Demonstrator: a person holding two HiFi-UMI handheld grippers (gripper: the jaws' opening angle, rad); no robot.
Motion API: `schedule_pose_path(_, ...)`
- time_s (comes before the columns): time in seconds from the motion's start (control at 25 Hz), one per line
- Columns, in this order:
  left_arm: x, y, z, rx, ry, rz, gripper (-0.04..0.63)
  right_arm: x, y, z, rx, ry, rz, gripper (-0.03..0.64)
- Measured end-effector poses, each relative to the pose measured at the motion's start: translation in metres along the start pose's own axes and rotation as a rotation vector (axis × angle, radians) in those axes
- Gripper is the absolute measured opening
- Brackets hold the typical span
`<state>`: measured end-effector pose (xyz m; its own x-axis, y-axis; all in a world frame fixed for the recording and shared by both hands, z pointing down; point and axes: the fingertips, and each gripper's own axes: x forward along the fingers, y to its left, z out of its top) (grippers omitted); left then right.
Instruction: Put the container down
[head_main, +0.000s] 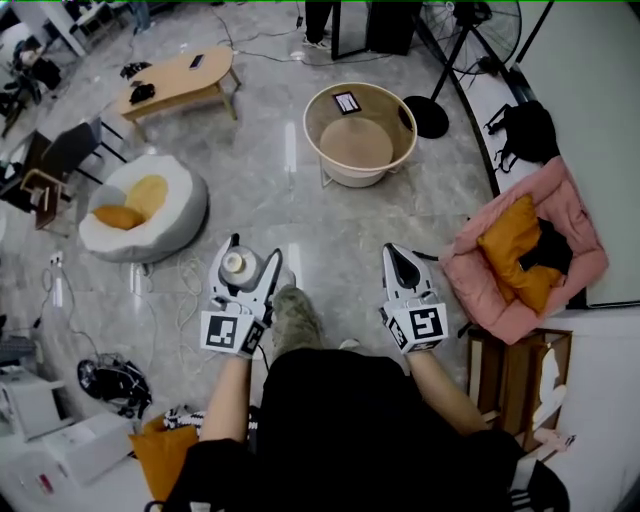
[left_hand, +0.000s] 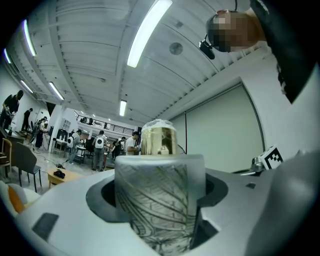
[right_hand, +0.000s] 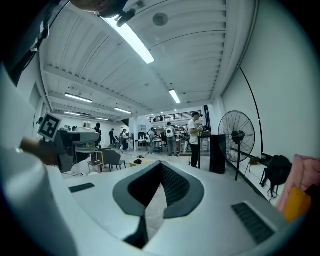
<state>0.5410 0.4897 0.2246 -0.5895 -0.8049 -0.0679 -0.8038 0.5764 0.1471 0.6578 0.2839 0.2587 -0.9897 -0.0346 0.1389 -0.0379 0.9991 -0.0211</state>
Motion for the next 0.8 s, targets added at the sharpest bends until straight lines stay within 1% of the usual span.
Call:
schedule_pose_path(0.2,0.04,0.056,-0.006,-0.019,0.017,-0.007,0.344,0.074,0.003,-0.001,-0.009,0.031,0.006,0.02)
schedule_pose_path(0.4,0.087,0.131,-0.011,-0.048,0.034,0.008,0.344,0.166,0.0,0.007,-0.038,0.058,-0.002,0.02)
schedule_pose_path(0.6,0.133,0.202,-0.001,-0.037,0.056,-0.008,0.344,0.249,0.003,0.024,-0.028,0.101,-0.025,0.02)
schedule_pose_path(0.8,0.172,0.261,0.016,-0.038,0.026,-0.034,0.344,0.319,0.02,0.035,-0.031,0.125,-0.016,0.02)
